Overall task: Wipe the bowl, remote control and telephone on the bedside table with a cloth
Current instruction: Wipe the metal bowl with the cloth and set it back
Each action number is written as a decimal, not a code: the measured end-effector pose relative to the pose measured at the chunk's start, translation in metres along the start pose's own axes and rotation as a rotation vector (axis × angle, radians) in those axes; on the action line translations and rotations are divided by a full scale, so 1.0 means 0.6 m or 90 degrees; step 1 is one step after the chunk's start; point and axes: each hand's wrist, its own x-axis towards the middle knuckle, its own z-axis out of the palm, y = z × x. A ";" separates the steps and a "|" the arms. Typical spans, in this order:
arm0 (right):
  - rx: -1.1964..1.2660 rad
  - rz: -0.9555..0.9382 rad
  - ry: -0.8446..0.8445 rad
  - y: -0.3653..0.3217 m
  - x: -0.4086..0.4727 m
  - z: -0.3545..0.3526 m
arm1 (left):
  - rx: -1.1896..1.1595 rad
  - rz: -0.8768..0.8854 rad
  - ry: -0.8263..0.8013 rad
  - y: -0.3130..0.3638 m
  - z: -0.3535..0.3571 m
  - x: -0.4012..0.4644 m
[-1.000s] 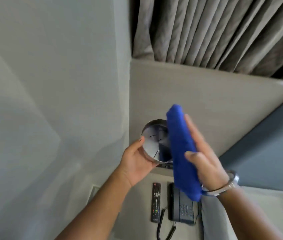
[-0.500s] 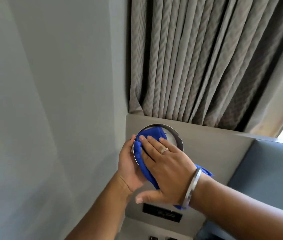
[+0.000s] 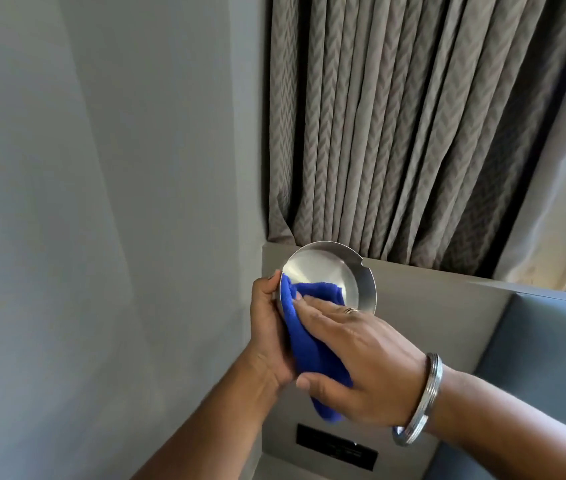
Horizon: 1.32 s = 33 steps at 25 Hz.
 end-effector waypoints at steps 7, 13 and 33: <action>-0.347 0.102 0.010 -0.019 0.034 -0.038 | -0.058 0.100 -0.046 0.033 0.035 -0.016; -0.493 0.125 -0.052 -0.032 0.004 -0.052 | -0.005 0.152 -0.080 0.037 0.046 -0.011; 1.087 0.311 0.367 0.042 -0.038 -0.075 | -0.205 0.098 0.032 0.062 -0.054 -0.022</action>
